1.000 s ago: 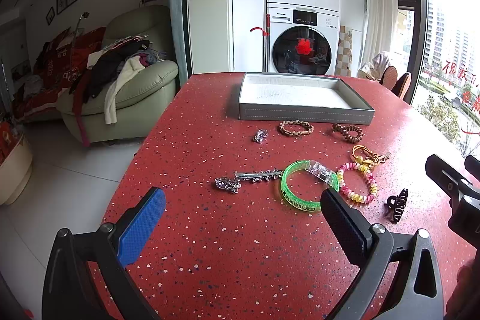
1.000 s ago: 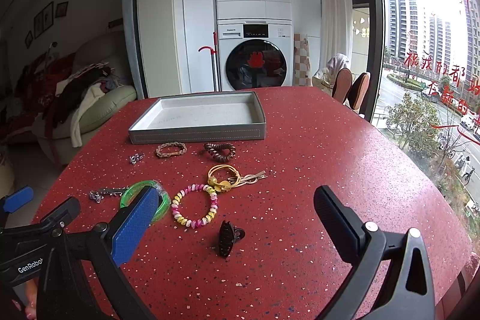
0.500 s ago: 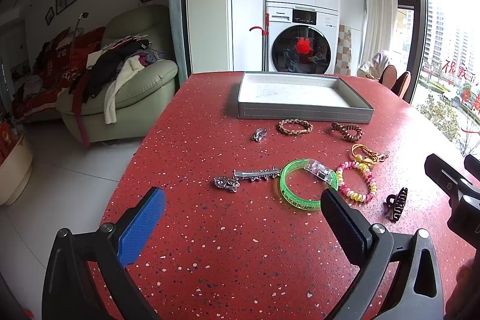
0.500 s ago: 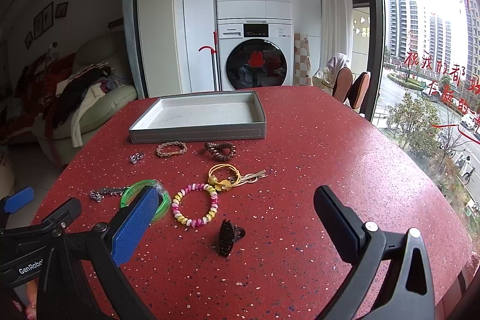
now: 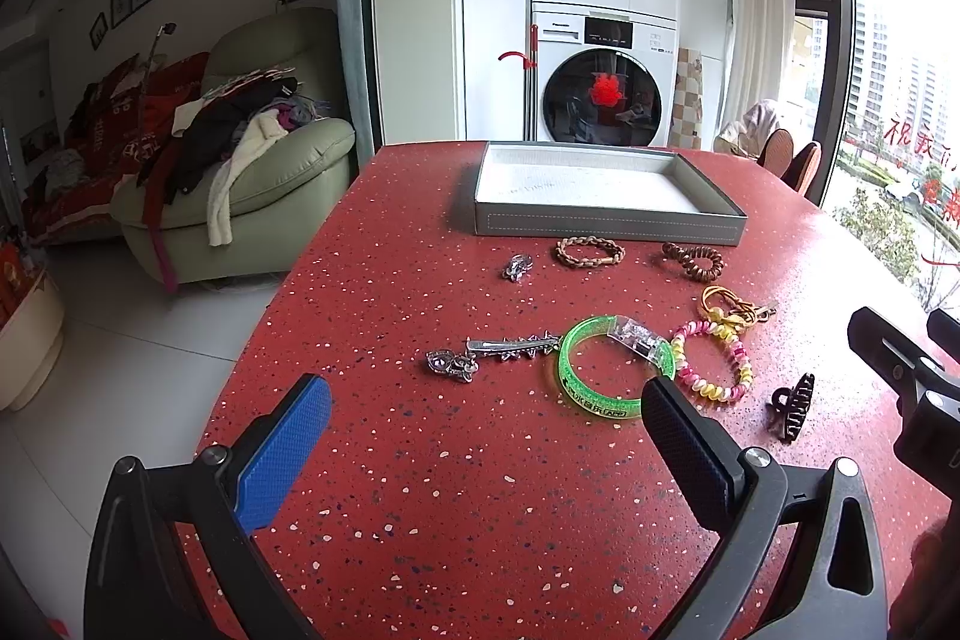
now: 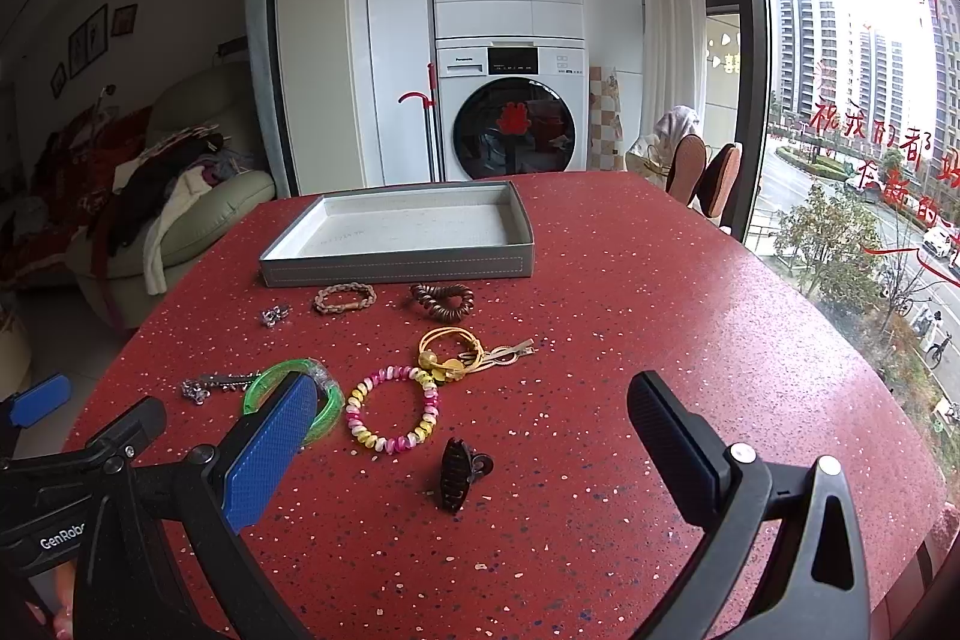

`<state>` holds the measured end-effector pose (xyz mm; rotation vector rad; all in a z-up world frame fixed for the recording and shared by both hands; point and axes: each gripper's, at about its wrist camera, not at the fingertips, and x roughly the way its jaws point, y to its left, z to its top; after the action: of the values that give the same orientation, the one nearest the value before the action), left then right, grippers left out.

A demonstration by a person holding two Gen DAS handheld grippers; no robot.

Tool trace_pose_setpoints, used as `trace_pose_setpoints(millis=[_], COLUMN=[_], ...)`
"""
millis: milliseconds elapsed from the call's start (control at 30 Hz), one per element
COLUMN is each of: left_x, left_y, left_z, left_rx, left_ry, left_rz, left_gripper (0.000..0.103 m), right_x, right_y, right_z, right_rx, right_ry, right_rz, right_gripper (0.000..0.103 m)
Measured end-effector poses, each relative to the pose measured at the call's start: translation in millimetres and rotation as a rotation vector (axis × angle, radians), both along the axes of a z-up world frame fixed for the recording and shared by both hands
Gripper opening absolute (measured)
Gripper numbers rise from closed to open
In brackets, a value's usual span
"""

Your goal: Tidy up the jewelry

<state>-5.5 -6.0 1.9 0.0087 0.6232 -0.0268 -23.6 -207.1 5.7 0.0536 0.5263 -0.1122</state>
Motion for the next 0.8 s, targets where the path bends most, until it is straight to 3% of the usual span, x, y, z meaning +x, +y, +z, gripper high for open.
trace_pose_setpoints(millis=[800], left_x=[-0.7], left_y=[-5.3], left_z=[-7.6], left_rx=[0.001], left_ry=[0.011], left_rz=[-0.004], left_gripper=[0.103], right_x=[-3.8], right_y=[6.7], right_z=[-4.1], right_rx=[0.002], right_ry=[0.004], right_rz=[0.002], right_gripper=[0.103])
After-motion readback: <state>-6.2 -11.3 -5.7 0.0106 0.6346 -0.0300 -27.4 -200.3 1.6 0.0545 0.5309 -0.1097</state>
